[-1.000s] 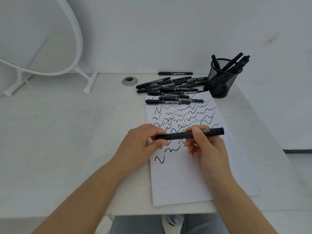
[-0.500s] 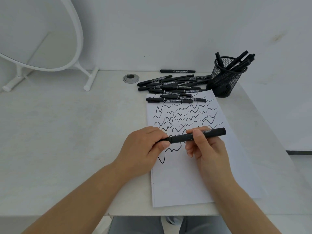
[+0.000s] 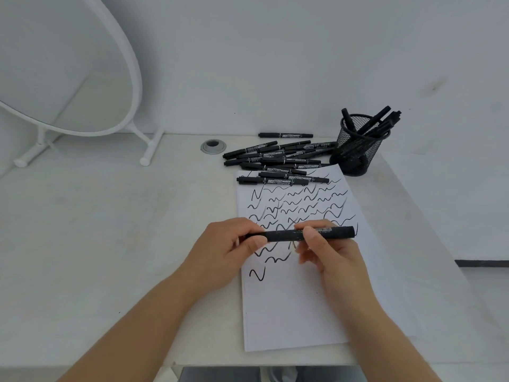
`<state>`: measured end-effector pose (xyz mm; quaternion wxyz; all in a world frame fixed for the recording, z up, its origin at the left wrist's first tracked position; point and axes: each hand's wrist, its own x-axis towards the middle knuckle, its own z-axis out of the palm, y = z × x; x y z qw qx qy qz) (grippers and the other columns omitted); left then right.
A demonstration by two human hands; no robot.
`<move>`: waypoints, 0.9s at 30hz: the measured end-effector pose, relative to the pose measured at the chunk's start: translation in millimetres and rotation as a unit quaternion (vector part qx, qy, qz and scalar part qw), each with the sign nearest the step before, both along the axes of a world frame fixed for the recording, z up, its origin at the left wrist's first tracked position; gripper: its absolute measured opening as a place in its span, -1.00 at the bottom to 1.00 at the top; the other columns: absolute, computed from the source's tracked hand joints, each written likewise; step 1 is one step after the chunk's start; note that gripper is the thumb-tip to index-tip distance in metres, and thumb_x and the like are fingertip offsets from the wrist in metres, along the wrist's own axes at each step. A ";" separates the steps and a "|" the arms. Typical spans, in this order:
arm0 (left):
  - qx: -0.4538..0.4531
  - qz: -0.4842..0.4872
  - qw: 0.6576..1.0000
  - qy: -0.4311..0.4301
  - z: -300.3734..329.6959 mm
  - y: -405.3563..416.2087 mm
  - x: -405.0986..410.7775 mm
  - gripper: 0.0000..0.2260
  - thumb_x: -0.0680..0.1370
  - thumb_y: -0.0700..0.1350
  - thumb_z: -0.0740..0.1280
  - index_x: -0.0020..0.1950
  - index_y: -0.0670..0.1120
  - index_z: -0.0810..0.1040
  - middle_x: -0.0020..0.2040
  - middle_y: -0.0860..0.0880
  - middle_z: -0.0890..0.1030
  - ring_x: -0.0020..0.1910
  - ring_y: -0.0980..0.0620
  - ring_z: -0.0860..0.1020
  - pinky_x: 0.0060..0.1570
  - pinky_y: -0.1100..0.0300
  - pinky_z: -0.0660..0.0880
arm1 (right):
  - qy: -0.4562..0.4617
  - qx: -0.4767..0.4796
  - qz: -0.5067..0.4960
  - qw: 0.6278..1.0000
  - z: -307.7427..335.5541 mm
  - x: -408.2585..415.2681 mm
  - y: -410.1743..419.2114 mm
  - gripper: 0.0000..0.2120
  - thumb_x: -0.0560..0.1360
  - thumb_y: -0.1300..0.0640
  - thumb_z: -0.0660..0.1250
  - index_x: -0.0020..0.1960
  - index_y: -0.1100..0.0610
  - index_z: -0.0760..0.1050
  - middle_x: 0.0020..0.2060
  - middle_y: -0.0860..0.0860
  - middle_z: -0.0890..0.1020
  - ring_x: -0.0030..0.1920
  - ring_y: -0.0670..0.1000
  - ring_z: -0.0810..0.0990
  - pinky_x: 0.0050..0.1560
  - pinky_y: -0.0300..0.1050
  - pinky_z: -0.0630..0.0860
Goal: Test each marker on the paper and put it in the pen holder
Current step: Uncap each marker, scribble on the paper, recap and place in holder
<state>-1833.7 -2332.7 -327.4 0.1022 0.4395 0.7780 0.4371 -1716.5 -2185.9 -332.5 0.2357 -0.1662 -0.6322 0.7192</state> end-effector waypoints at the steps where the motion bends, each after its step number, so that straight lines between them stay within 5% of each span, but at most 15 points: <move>1: -0.006 0.003 1.000 -0.001 1.2 -0.2 -1.4 -0.90 0.47 0.07 0.22 -0.21 0.18 0.51 -0.31 0.19 0.50 -0.35 0.15 0.39 -0.34 0.39 0.28 | -0.002 0.002 0.001 1.000 3.5 2.2 4.1 -0.92 0.34 0.08 0.36 -0.21 0.01 0.64 -0.40 -0.01 0.60 -0.34 -0.04 0.55 -0.30 -0.20 0.48; 4: -0.041 0.009 0.999 0.022 8.4 3.1 -9.4 -0.87 0.46 0.11 0.20 -0.24 0.17 0.50 -0.28 0.17 0.52 -0.33 0.16 0.42 -0.33 0.38 0.30 | -0.011 0.029 -0.013 0.999 15.9 5.8 25.3 -0.94 0.30 0.15 0.43 -0.24 0.01 0.62 -0.39 -0.04 0.61 -0.34 -0.06 0.55 -0.27 -0.19 0.50; 7: -0.080 0.012 0.994 0.076 23.3 13.6 -21.1 -0.84 0.48 0.12 0.19 -0.25 0.14 0.49 -0.32 0.14 0.52 -0.29 0.17 0.43 -0.31 0.32 0.32 | -0.075 0.211 -0.025 0.974 30.3 3.3 47.3 -0.81 0.41 0.21 0.40 -0.28 -0.07 0.61 -0.39 -0.14 0.61 -0.37 -0.17 0.50 -0.28 -0.37 0.41; 11: -0.131 0.011 0.966 0.221 46.2 43.0 -27.0 -0.86 0.54 0.09 0.19 -0.16 0.12 0.48 -0.35 0.19 0.41 -0.27 0.19 0.36 -0.29 0.23 0.24 | -0.150 0.514 0.006 0.844 47.7 -5.4 66.3 -0.92 0.46 0.07 0.36 -0.09 -0.05 0.62 -0.25 -0.20 0.60 -0.15 -0.15 0.49 -0.13 -0.28 0.34; 17: -0.107 -0.034 0.927 0.359 78.3 94.6 -25.1 -0.75 0.55 0.15 0.12 0.01 0.08 0.50 -0.15 0.16 0.50 -0.11 0.16 0.39 -0.23 0.18 0.33 | -0.090 0.679 0.002 0.729 71.2 -19.8 84.0 -0.80 0.33 0.10 0.49 -0.05 0.05 0.62 -0.33 -0.07 0.63 -0.29 0.04 0.58 -0.36 -0.19 0.36; 22: -0.068 0.027 0.963 0.259 97.2 128.2 -52.5 -0.78 0.50 0.19 0.18 0.00 0.11 0.49 -0.33 0.20 0.47 -0.24 0.17 0.42 -0.27 0.20 0.33 | -0.138 0.609 -0.092 0.776 92.9 -41.8 119.6 -0.79 0.46 0.09 0.35 0.09 -0.02 0.52 -0.20 -0.09 0.62 -0.12 0.08 0.58 -0.21 -0.12 0.36; 24: -0.099 0.067 0.964 0.236 97.4 142.3 -77.2 -0.80 0.54 0.15 0.16 0.03 0.10 0.48 -0.24 0.18 0.50 -0.18 0.09 0.48 -0.19 0.16 0.37 | -0.122 0.514 -0.136 0.838 104.3 -51.2 143.5 -0.81 0.45 0.14 0.36 0.05 0.01 0.50 -0.20 -0.11 0.61 -0.14 0.02 0.58 -0.10 -0.15 0.44; 27: -0.163 0.112 0.955 0.219 87.8 159.5 -114.3 -0.84 0.56 0.07 0.18 0.02 0.08 0.52 -0.15 0.11 0.53 -0.13 0.03 0.49 -0.16 0.17 0.36 | -0.068 0.409 -0.181 0.892 119.2 -63.2 176.2 -0.82 0.43 0.24 0.36 -0.04 0.02 0.48 -0.26 -0.19 0.56 -0.25 -0.33 0.52 -0.20 -0.56 0.34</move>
